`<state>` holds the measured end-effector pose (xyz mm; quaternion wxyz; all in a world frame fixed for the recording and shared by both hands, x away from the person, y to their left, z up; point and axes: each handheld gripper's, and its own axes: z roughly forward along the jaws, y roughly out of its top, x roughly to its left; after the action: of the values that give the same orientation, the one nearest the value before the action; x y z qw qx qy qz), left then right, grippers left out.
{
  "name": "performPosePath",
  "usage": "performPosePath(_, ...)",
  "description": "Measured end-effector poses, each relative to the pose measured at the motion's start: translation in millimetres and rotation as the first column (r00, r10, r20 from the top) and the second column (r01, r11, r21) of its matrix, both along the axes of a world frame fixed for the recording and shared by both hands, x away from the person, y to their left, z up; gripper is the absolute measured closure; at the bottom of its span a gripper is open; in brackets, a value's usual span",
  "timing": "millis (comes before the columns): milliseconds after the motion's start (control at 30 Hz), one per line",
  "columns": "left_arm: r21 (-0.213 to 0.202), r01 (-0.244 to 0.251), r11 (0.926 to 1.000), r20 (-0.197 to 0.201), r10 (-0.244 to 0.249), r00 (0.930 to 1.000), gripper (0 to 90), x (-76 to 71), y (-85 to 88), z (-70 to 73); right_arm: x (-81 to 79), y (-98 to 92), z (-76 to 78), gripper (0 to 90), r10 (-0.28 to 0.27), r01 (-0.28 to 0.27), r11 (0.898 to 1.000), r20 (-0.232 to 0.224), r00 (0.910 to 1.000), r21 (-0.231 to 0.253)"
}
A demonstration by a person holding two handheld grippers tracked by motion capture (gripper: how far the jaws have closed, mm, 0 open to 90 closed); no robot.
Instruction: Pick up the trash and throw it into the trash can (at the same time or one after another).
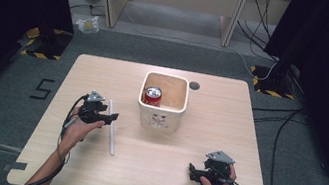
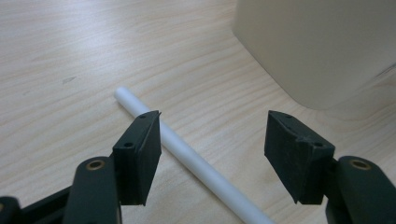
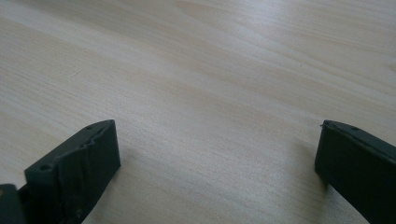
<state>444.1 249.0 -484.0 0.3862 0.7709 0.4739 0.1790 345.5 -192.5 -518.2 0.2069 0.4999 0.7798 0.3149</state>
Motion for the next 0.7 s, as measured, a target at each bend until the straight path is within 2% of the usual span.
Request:
performPosePath(333,0.049,0.004,0.9988,-0.049,-0.002,0.9988,42.7,-0.6,-1.7,-21.8,0.0,-0.1,0.0,0.4,0.001,-0.001,1.0,0.001,1.0,-0.001)
performPosePath(500,0.061,0.015,0.998,-0.067,-0.011,0.9977,47.4,0.7,-3.7,-26.3,0.0,0.0,0.0,0.4,0.001,-0.001,1.0,0.0,1.0,-0.001)
performPosePath(567,0.074,0.018,0.9971,-0.061,-0.014,0.9981,50.3,0.8,-4.9,-27.1,-0.1,0.0,0.0,0.4,0.0,0.0,1.0,0.0,1.0,-0.001)
performPosePath(700,0.095,0.03,0.9951,-0.063,-0.024,0.9977,59.9,0.0,-5.1,-25.8,-0.1,0.0,0.1,0.5,0.001,-0.001,1.0,0.0,1.0,-0.001)
